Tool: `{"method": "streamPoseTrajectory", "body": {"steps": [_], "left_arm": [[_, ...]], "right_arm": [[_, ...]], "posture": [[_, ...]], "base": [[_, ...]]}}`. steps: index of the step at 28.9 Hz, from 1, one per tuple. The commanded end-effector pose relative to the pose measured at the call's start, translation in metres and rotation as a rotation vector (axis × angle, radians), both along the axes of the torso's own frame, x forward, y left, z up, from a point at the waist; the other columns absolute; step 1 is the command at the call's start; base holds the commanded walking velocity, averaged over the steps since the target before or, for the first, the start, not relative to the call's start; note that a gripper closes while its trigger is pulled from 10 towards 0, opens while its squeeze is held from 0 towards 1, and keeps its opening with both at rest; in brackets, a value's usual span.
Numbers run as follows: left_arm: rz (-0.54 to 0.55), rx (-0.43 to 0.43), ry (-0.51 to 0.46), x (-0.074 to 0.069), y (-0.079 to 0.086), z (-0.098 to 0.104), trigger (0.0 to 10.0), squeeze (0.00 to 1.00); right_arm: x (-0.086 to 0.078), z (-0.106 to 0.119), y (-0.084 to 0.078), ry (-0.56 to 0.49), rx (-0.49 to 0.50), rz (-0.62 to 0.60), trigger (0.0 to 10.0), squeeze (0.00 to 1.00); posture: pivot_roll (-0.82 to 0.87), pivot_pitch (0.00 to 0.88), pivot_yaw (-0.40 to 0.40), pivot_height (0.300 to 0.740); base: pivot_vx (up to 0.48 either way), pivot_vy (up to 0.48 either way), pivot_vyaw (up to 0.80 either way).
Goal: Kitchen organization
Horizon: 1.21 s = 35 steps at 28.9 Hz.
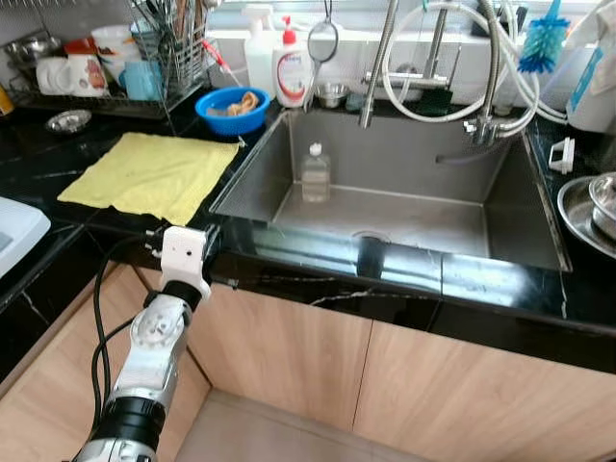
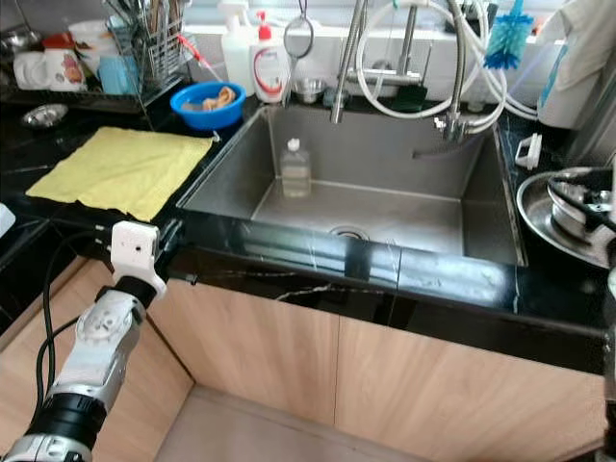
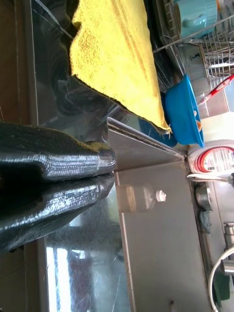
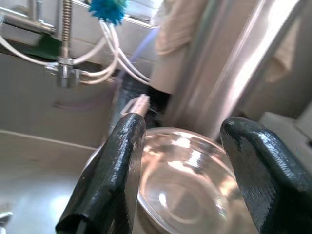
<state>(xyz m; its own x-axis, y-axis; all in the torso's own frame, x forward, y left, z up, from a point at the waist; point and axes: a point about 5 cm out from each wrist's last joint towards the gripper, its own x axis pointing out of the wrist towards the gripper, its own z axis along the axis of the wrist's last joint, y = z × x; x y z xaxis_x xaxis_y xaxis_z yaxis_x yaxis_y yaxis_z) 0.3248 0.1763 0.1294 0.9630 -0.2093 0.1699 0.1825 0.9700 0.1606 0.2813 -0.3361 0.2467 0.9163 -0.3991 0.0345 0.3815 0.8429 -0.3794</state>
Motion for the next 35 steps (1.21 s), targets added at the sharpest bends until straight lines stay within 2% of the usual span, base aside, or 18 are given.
{"method": "streamPoseTrajectory", "body": {"steps": [1, 2, 5, 6, 7, 8, 14, 25, 35], "left_arm": [[0.000, 0.011, 0.000, 0.001, 0.002, 0.003, 10.0, 0.00], [-0.002, 0.011, 0.000, 0.001, 0.002, 0.003, 10.0, 0.00], [-0.005, 0.012, 0.003, 0.001, 0.002, 0.002, 10.0, 0.00], [-0.007, 0.013, 0.004, 0.001, 0.002, 0.002, 10.0, 0.00], [-0.007, 0.013, 0.004, 0.001, 0.002, 0.002, 10.0, 0.00], [-0.009, 0.013, 0.005, 0.001, 0.002, 0.002, 10.0, 0.00], [-0.015, 0.014, 0.006, 0.001, 0.002, 0.002, 10.0, 0.00], [-0.017, 0.015, 0.004, 0.002, 0.003, 0.003, 10.0, 0.00], [-0.016, 0.016, 0.006, 0.002, 0.003, 0.003, 10.0, 0.00]], "right_arm": [[0.004, -0.004, -0.002, 0.037, 0.022, 0.020, 10.0, 0.41], [0.006, -0.006, -0.003, 0.049, 0.040, 0.032, 10.0, 1.00], [0.011, -0.013, -0.006, 0.088, 0.067, 0.052, 10.0, 1.00], [0.012, -0.014, -0.008, 0.096, 0.062, 0.045, 10.0, 0.87], [0.012, -0.014, -0.008, 0.096, 0.062, 0.045, 10.0, 0.87], [0.014, -0.016, -0.011, 0.122, 0.055, 0.042, 10.0, 0.00], [0.017, -0.018, -0.019, 0.152, 0.071, -0.006, 10.0, 0.00], [0.026, -0.021, -0.014, 0.190, 0.068, 0.066, 10.0, 0.00], [0.027, -0.025, -0.019, 0.230, 0.074, 0.026, 10.0, 0.00]], "posture": [[-0.05, 0.000, 0.066, 0.740], [-0.05, 0.000, 0.066, 0.740], [-0.05, 0.000, 0.068, 0.740], [-0.04, 0.000, 0.068, 0.740], [-0.04, 0.000, 0.068, 0.740], [-0.04, 0.000, 0.070, 0.740], [-0.04, 0.000, 0.070, 0.740], [-0.04, 0.000, 0.071, 0.740], [-0.04, 0.000, 0.071, 0.740]], "base": [[0.000, 0.000, 0.00], [0.000, 0.000, 0.00], [0.000, 0.000, 0.00], [0.000, 0.000, 0.00], [0.000, 0.000, 0.00], [0.000, 0.000, 0.00], [0.000, 0.000, 0.00], [0.000, 0.000, 0.00], [0.000, 0.000, 0.00]]}}
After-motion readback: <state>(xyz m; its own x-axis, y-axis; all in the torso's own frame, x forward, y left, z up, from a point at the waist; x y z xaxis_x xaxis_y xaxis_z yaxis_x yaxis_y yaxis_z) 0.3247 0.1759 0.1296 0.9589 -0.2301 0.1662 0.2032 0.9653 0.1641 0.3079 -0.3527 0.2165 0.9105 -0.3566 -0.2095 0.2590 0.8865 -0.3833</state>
